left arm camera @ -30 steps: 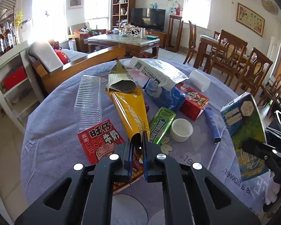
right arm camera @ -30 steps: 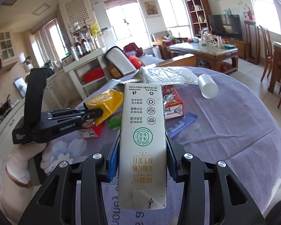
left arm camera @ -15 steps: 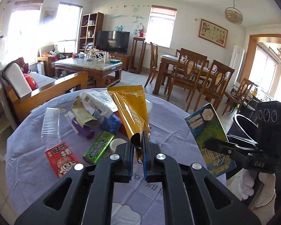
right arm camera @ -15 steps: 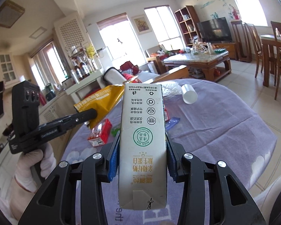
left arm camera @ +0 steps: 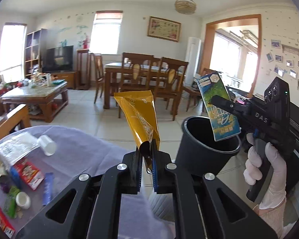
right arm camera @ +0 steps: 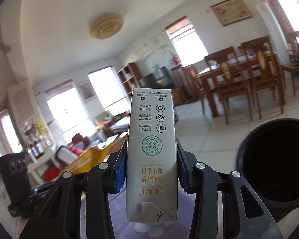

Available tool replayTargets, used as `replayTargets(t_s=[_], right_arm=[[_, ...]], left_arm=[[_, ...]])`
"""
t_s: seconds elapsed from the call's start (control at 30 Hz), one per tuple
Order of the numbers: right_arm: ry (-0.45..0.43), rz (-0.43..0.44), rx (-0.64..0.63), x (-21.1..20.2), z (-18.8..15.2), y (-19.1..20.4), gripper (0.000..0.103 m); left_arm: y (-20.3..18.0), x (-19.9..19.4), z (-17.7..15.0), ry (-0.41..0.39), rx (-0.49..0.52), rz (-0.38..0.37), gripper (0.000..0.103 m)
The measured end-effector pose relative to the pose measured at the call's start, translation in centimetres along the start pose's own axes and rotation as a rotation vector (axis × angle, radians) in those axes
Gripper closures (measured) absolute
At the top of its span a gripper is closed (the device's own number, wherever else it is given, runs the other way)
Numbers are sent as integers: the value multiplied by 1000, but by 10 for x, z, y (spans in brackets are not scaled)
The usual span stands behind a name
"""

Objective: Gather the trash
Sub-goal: 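Carry the wrapper and carton to the black bin with both tools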

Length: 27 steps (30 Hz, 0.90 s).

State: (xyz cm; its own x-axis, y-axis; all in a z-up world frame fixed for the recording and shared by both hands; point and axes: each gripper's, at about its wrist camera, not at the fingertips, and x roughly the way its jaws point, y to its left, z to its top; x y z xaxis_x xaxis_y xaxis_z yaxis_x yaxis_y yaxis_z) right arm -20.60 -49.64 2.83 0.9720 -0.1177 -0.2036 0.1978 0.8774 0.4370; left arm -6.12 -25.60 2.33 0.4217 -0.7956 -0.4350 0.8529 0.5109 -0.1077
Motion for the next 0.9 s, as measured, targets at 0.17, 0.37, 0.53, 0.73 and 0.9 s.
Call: replayTargets(t_s=[0.17,0.37,0.53,0.73,0.9], right_arm=[[-78,-291,80,-41,10,-86,61],[-72,-485,216,-59,-7,-171,60],[-28,-524,305,-52,-25,-217,60],[7,-523,331,-17,-23,-208,60],[31,-527,336,-4,-19,-207,60]], left_arm=[[-60,68,15,43,46,-198,94],[-112,152,19,148,66,-353,94],[-130,206,10,259,61,-381,94],[-134,236,-3,355,81,-359,94],[-135,245,-9,393,75,-346,94]])
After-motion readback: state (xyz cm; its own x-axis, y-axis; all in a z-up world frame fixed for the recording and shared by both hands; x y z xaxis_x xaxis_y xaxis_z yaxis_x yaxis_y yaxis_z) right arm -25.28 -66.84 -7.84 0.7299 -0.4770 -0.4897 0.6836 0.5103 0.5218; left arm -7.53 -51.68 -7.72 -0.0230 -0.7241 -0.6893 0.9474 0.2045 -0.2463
